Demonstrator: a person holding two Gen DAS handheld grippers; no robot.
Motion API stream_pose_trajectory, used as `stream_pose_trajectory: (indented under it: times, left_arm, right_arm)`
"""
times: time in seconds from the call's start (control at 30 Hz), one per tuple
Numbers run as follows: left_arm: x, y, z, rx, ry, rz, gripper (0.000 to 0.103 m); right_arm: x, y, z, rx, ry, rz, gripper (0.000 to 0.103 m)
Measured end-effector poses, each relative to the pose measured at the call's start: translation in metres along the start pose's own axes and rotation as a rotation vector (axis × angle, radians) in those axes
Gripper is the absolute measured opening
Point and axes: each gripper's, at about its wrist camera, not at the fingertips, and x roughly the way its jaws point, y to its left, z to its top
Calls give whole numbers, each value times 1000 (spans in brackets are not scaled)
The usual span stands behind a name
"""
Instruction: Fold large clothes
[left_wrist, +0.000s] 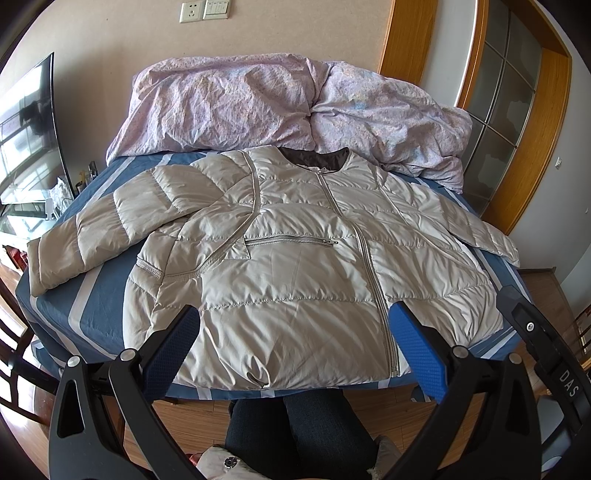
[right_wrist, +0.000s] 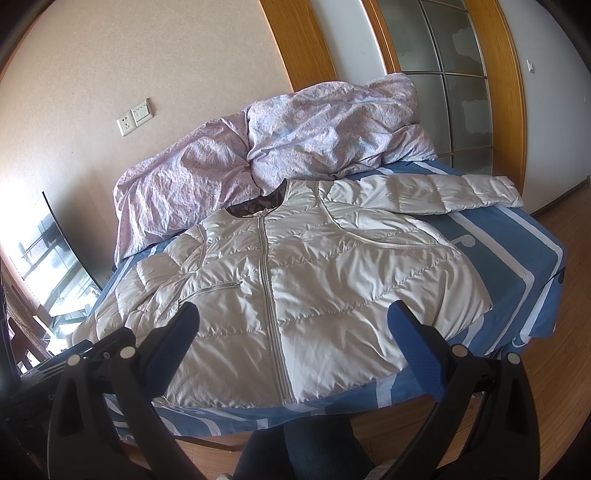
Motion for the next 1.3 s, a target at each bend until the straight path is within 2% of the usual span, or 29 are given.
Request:
stream_pose_trajectory:
  times: [0.6,0.83,1.0,1.1,1.3]
  left_arm:
    - [0,0,0,-1,3,4,102]
    - [15,4,8,-13,22,26,102]
    - [42,14,21,-22,39,38,102]
    - [59,20,30,-35,65,14,102]
    - [91,33,48,-62,103,-34,102]
  right_arm:
    - [5,-2,1,10,10,-4,101]
    - [36,-19,12,59,33,-1,101]
    - [67,-46,30,93,40,0,101]
    - [94,-76,46,138,72,-13,101]
    - [151,-178,83,413,141,-74,101]
